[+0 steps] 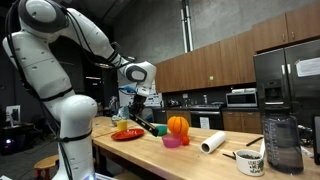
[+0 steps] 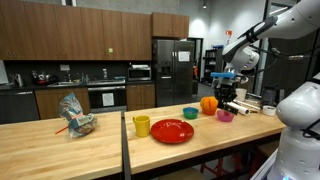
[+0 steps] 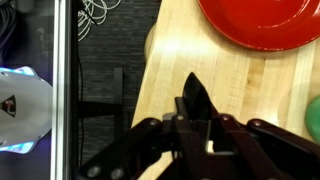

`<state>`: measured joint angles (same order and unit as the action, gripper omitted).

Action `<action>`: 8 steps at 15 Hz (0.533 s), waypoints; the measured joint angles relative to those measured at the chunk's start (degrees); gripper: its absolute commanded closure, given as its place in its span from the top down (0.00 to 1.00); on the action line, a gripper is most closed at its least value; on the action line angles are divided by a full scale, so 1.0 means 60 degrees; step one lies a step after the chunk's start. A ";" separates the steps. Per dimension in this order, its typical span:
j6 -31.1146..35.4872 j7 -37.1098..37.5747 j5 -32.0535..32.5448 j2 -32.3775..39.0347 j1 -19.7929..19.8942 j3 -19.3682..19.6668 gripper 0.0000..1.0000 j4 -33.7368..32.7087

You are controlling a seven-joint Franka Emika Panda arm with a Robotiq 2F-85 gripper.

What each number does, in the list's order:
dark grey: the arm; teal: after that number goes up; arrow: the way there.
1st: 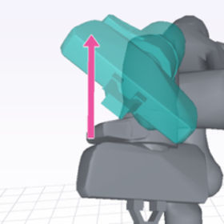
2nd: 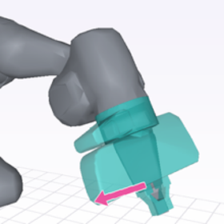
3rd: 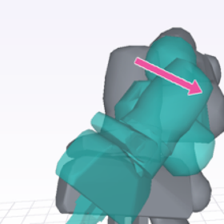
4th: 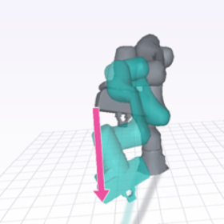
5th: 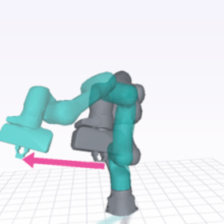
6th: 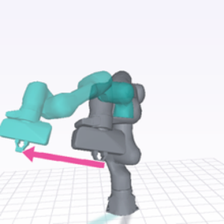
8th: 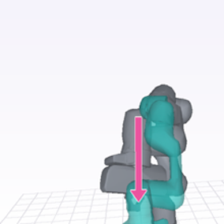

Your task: Put the black object on the yellow cup

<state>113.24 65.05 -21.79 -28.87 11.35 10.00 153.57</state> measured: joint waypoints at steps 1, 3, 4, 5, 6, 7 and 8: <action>-0.0123 -0.0140 -0.0340 -0.0046 0.0034 0.0032 0.05 -0.0024; -0.0213 -0.0422 -0.1194 -0.0125 0.0064 0.0095 0.05 -0.0025; -0.0217 -0.0524 -0.1626 -0.0149 0.0071 0.0112 0.05 -0.0018; -0.0217 -0.0638 -0.2050 -0.0162 0.0077 0.0118 0.05 -0.0006; -0.0219 -0.0731 -0.2480 -0.0168 0.0080 0.0118 0.05 0.0016; -0.0238 -0.0827 -0.2902 -0.0172 0.0082 0.0118 0.05 0.0045; -0.0277 -0.0887 -0.3315 -0.0185 0.0083 0.0118 0.05 0.0084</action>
<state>111.58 59.73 -41.68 -29.98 11.85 10.70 154.07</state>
